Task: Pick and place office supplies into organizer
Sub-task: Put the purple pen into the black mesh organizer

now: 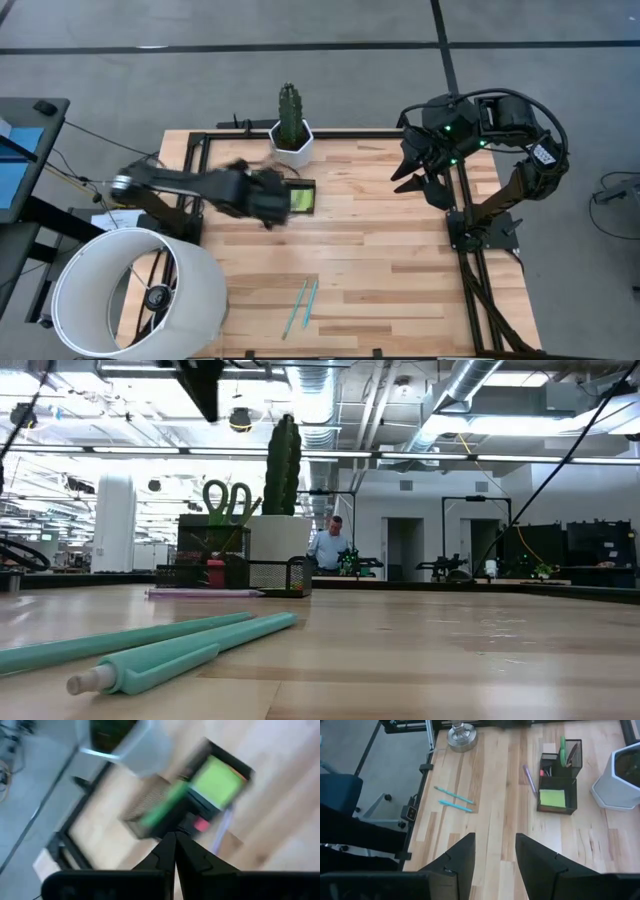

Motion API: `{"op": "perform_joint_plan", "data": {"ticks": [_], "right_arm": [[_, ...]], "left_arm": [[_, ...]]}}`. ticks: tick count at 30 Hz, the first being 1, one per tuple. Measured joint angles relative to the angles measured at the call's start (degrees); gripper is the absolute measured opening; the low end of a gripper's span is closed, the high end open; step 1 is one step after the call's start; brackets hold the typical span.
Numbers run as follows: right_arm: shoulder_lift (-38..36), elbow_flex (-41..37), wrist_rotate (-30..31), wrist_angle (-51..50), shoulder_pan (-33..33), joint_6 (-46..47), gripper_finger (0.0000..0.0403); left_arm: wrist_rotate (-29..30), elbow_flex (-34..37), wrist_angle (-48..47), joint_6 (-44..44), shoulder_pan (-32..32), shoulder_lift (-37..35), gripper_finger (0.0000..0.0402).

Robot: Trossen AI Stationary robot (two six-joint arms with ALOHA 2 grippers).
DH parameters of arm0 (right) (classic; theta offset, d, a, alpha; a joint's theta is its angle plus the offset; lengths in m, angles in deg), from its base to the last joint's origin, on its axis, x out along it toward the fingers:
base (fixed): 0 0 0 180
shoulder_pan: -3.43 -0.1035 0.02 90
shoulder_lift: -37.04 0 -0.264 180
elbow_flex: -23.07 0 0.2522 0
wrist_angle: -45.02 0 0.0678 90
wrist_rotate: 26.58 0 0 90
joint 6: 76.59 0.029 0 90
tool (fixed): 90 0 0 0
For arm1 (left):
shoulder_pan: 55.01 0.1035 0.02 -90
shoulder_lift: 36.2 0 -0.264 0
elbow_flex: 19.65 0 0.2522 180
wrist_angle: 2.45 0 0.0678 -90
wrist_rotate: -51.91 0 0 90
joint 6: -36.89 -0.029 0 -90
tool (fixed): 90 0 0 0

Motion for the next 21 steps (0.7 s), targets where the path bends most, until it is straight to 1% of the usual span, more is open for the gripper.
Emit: {"op": "perform_joint_plan", "data": {"ticks": [2, 4, 5, 7, 9, 11, 12, 14, 17, 21], "right_arm": [[0.0, 0.0, 0.0, 0.0, 0.0, -0.1, 0.0134], [0.0, 0.0, 0.0, 0.4, 0.0, -0.3, 0.0134], [0.0, 0.0, 0.0, 0.7, 0.0, -0.5, 0.0134], [0.0, 0.0, 0.0, 2.1, 0.0, -0.5, 0.0134], [0.0, 0.0, -0.1, 3.9, 0.0, -0.5, 0.0133], [0.0, 0.0, -0.2, 5.5, 0.0, -0.5, 0.0133], [0.0, 0.0, -0.2, 6.2, 0.0, -0.5, 0.0133], [0.0, 0.0, -0.2, 6.8, 0.0, -0.5, 0.0134], [0.0, 0.0, -0.2, 7.1, 0.0, -0.5, 0.0134], [0.0, 0.0, -0.2, 8.7, 0.0, -0.5, 0.0133]], "left_arm": [[2.8, 2.6, 0.9, 0.6, 0.8, -5.7, 0.0000], [4.0, 7.7, 6.6, 0.3, 1.6, -11.5, 0.0000], [3.9, 11.4, 11.9, -0.9, 1.7, -14.0, 0.0000], [2.7, 20.8, 26.3, -5.6, 1.9, -19.2, 0.0000], [-2.8, 31.2, 43.0, -10.2, 1.9, -23.0, 0.0000], [-10.0, 40.8, 58.7, -13.0, 1.9, -25.1, 0.0000], [-12.3, 44.9, 65.0, -13.3, 1.9, -25.3, 0.0000], [-14.4, 51.9, 75.6, -12.2, 1.9, -25.1, 0.0000], [-14.7, 59.3, 84.9, -11.3, 2.3, -24.2, 0.0004], [-14.3, 64.9, 86.4, -11.4, 3.3, -23.9, 0.0031]]}}
